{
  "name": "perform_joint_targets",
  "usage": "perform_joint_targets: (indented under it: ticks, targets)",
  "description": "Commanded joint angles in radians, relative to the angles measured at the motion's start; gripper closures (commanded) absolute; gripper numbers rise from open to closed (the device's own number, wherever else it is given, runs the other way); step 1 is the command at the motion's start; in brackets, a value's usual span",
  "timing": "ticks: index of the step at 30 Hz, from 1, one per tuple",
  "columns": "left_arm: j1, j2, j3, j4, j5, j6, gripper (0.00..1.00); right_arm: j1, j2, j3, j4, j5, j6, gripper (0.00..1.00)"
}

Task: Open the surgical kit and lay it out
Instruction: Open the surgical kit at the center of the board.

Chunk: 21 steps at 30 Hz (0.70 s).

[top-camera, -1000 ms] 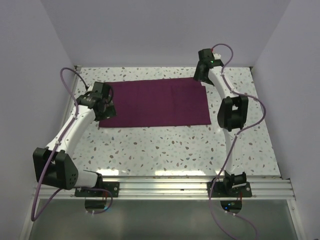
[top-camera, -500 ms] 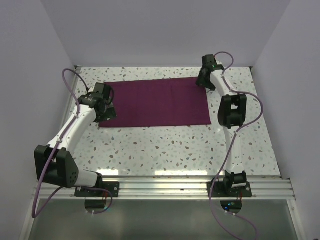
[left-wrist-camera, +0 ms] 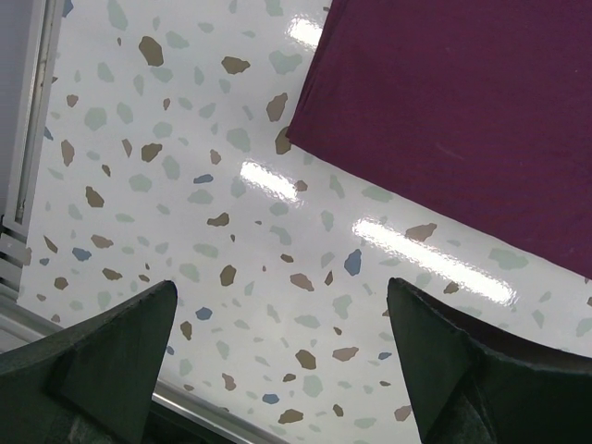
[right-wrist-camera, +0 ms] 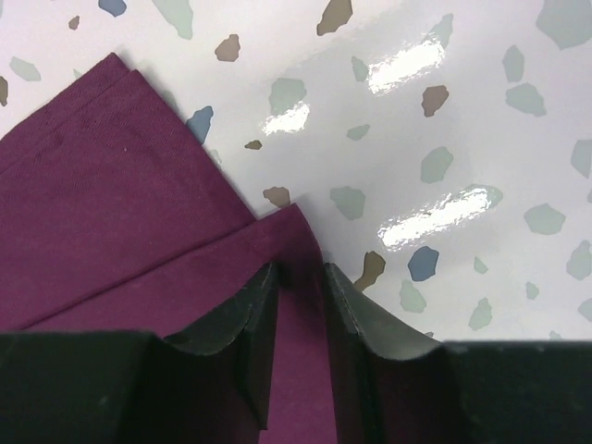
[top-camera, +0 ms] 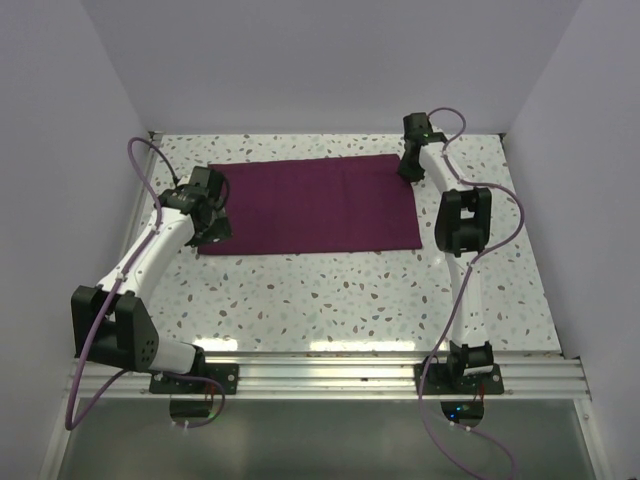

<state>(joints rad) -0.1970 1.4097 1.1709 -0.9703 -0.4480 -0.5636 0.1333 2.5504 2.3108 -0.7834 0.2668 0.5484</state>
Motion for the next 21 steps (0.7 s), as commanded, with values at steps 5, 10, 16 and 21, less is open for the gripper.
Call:
perform_joint_targets:
  ticks: [5,10,16,21]
  targets:
    - [0.004,-0.018,0.018,-0.028,-0.029,0.007,0.00,0.002,-0.001,-0.022,0.010,0.000,-0.005,0.90]
    - [0.004,-0.020,0.032,-0.022,-0.017,0.008,0.00,0.000,-0.067,-0.034,0.000,0.029,-0.022,1.00]
    - [0.004,-0.034,0.035,-0.004,-0.014,0.025,0.00,0.000,-0.177,-0.048,-0.031,0.038,-0.024,1.00]
    - [0.004,-0.041,0.059,0.013,-0.017,0.047,0.00,0.005,-0.281,-0.117,-0.051,-0.026,-0.011,1.00]
